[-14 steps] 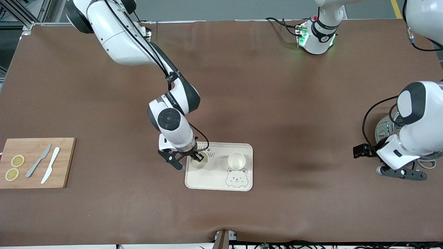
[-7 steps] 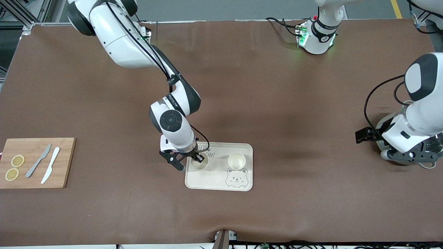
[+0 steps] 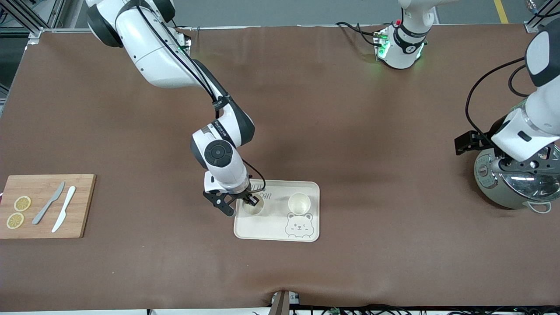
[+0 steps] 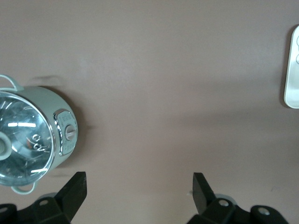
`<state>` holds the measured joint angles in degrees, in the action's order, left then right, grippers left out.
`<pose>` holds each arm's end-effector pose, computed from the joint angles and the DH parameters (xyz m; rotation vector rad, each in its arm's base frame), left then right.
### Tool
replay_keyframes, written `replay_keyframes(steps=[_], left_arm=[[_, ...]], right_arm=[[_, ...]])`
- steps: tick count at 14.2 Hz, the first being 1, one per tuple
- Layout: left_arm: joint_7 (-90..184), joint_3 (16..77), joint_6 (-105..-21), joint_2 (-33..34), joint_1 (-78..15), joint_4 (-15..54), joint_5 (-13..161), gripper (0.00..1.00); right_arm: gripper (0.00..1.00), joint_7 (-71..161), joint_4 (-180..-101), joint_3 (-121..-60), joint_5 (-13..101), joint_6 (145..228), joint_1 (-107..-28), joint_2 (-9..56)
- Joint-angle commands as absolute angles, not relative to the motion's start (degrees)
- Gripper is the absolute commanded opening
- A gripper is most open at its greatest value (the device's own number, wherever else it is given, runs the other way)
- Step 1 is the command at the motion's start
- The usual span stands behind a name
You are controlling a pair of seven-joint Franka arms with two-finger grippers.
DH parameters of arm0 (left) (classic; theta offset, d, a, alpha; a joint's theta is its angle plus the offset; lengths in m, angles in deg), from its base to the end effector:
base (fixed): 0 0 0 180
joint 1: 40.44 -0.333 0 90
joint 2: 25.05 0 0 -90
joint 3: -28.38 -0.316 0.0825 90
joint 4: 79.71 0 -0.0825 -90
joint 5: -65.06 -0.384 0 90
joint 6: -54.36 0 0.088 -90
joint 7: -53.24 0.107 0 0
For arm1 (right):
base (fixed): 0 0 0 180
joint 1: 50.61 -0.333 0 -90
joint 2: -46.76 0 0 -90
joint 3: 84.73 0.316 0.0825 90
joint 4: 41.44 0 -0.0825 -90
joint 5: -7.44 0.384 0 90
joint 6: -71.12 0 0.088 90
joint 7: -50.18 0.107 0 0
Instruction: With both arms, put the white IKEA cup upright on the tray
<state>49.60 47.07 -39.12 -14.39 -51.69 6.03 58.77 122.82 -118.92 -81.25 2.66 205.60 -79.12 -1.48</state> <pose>0.6090 -0.0514 0.5615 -3.0854 0.1099 0.0558 0.6458 0.3892 0.2331 -2.8540 1.0086 -0.1677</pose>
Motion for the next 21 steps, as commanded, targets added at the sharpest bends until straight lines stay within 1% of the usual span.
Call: replay_keyframes(steps=[1, 3, 5, 8, 11, 13, 14, 17, 19, 21], left_arm=[[49.2, 47.3, -37.3, -17.2, -52.2, 7.9, 60.1, 1.00], [49.2, 47.2, -36.3, -17.9, -52.0, 7.9, 60.1, 1.00], [49.2, 46.5, -35.4, -18.5, -50.5, 8.1, 60.1, 1.00], [49.1, 43.5, -34.5, -19.3, -47.3, 8.1, 60.3, 1.00], [49.1, 42.4, -33.4, -20.4, -45.8, 8.1, 60.4, 1.00], [49.2, 38.4, -32.5, -21.3, -42.5, 8.2, 60.8, 1.00], [49.2, 37.8, -32.2, -21.6, -42.0, 8.2, 61.4, 1.00], [49.2, 36.7, -31.2, -22.9, -40.9, 8.2, 61.5, 1.00], [49.2, 35.0, -30.9, -23.7, -39.9, 8.2, 63.2, 1.00], [49.2, 34.5, -30.8, -24.3, -40.0, 8.2, 64.0, 1.00]], right_arm=[[0.10, 124.4, -117.3, -81.9, 1.2, 205.9, -79.9, -2.4], [0.61, 124.5, -117.2, -82.0, 1.0, 205.9, -79.9, -2.4], [1.00, 124.6, -117.3, -81.9, -1.4, 206.0, -79.9, -2.4], [1.00, 124.6, -117.2, -81.9, -1.4, 206.0, -79.6, -2.1], [1.00, 124.3, -117.0, -81.7, -1.3, 205.4, -79.4, -1.3], [1.00, 124.1, -117.0, -81.7, -0.9, 205.2, -79.0, -0.1], [1.00, 123.8, -117.0, -81.7, -0.9, 204.5, -79.1, 0.9], [1.00, 123.4, -117.1, -81.0, -0.6, 197.4, -78.9, 6.2], [1.00, 118.7, -117.3, -81.0, 1.3, 190.5, -78.2, 11.2], [1.00, 108.6, -117.6, -81.0, 5.8, 182.1, -75.0, 17.2]])
